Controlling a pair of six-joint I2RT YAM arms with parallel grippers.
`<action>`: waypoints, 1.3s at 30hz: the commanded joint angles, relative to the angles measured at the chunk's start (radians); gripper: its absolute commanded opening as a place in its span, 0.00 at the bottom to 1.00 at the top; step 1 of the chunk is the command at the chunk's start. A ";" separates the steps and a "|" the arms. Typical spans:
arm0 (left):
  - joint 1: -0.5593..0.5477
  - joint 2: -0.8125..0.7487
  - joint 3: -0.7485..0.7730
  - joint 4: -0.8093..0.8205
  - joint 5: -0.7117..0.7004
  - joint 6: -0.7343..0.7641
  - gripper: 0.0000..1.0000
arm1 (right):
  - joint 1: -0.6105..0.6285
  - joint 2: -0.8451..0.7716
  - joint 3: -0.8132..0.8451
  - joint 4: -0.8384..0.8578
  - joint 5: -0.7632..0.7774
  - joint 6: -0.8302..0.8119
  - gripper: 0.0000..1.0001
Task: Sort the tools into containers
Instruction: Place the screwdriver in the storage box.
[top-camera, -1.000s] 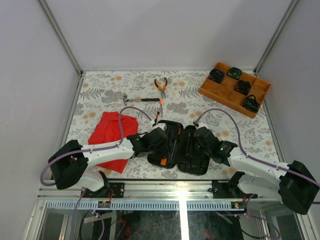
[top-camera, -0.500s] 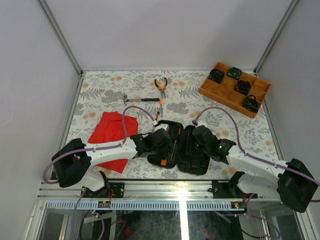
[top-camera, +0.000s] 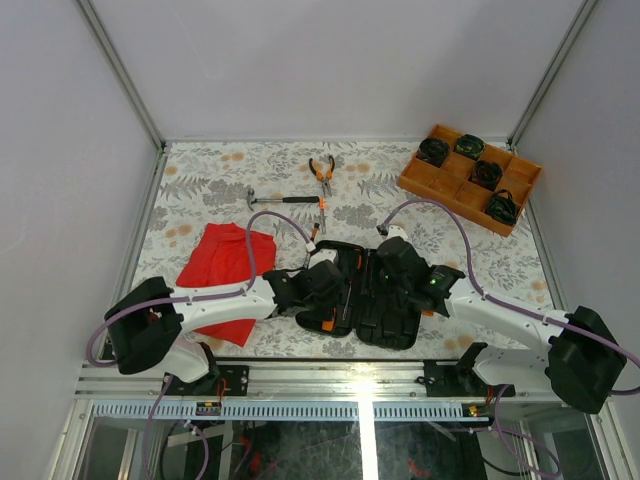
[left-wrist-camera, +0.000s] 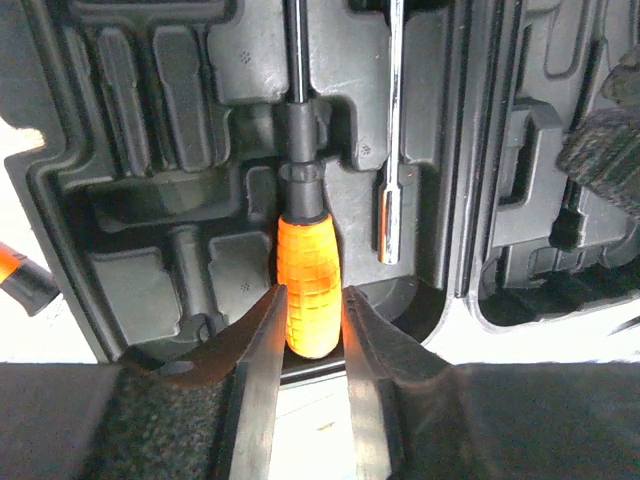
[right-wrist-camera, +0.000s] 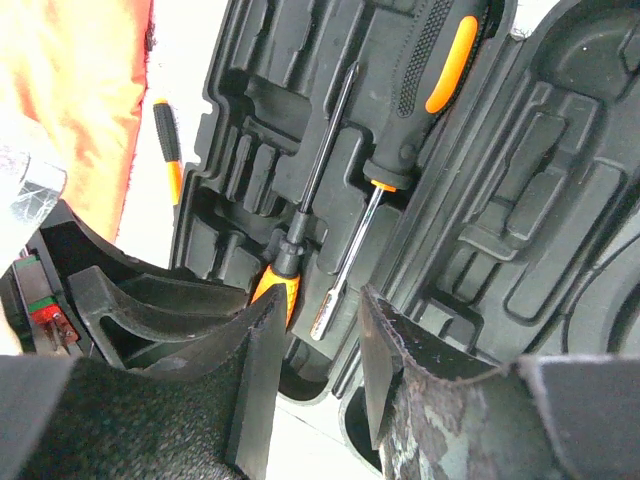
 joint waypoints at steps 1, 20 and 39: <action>-0.008 -0.031 0.024 -0.025 -0.044 0.005 0.30 | 0.000 -0.009 0.025 0.040 0.030 0.008 0.42; -0.008 0.023 0.017 0.004 -0.093 0.022 0.31 | 0.000 -0.035 -0.009 0.033 0.027 0.011 0.42; -0.055 0.039 -0.072 0.021 -0.074 -0.014 0.19 | -0.047 0.115 0.104 0.067 0.000 -0.006 0.39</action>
